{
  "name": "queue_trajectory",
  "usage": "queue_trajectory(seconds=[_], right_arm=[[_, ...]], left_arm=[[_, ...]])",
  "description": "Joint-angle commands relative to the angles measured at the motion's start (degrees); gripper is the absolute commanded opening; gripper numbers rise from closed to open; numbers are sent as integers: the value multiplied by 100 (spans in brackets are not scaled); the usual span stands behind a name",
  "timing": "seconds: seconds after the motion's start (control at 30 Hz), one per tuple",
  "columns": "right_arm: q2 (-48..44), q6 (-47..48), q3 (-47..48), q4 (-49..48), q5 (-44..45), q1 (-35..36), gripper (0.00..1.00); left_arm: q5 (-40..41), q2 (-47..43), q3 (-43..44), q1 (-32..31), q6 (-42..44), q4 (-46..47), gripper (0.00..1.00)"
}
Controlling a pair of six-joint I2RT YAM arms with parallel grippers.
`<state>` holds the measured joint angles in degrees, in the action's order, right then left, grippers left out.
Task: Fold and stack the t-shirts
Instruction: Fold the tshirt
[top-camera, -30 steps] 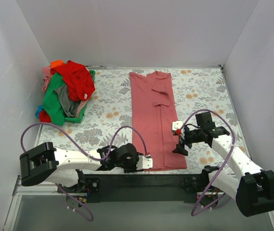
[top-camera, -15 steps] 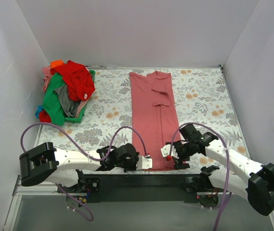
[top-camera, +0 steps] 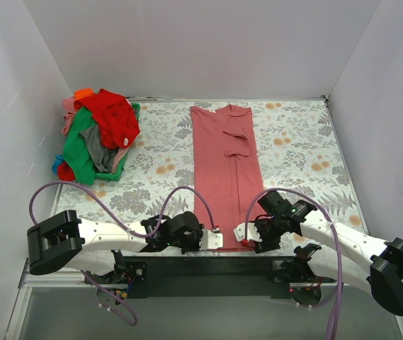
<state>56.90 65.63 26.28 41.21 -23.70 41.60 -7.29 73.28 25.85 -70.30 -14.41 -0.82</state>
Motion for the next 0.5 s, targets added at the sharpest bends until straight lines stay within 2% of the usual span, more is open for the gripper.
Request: queue_trajectory(seconds=[0.0, 0.17, 0.2, 0.37, 0.47], right_arm=[[49, -111, -229, -324, 559, 84, 61], [145, -225, -264, -447, 744, 137, 45], [163, -252, -247, -447, 736, 155, 38], [137, -357, -211, -465, 718, 155, 24], [102, -445, -159, -474, 744, 155, 6]], left_arm=[[78, -77, -203, -1, -44, -401, 0], [87, -112, -229, -1, -44, -366, 0], [87, -120, -229, -1, -53, -358, 0], [96, -120, -264, -10, -61, -296, 0], [105, -138, -273, -1, -70, -226, 0]])
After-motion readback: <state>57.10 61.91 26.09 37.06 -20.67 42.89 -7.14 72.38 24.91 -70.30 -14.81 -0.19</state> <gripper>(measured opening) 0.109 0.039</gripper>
